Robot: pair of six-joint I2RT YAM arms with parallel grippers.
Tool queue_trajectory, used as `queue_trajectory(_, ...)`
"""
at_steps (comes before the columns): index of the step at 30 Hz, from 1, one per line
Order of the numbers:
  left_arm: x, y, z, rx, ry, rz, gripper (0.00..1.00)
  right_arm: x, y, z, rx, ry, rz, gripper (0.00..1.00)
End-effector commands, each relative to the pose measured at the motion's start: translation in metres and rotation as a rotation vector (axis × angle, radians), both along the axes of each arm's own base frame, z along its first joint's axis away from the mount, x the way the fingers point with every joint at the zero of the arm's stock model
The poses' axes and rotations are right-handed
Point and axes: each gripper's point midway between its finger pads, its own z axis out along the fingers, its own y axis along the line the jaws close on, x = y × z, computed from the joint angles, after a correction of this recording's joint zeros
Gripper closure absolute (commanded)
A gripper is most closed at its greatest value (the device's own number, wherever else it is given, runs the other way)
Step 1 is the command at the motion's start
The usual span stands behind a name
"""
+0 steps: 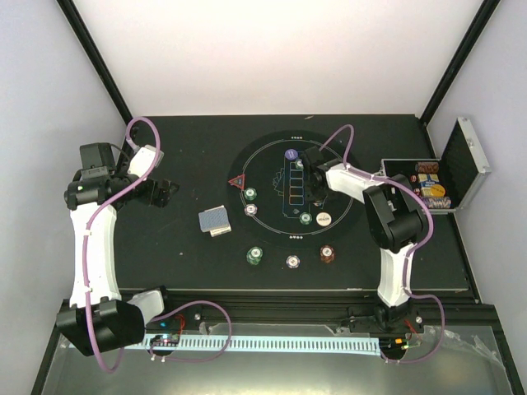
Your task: Distribute texas hold em gaming equipment
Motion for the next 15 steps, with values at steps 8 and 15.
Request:
queue_trajectory(8, -0.001, 0.003, 0.007, 0.008, -0.011, 0.001, 0.01, -0.023, -0.009, -0.013, 0.031, 0.011, -0.021, 0.70)
queue_trajectory(15, -0.002, 0.001, 0.009, -0.001, -0.016, 0.000, 0.01, -0.038, -0.016, -0.010, 0.037, 0.011, -0.024, 0.71)
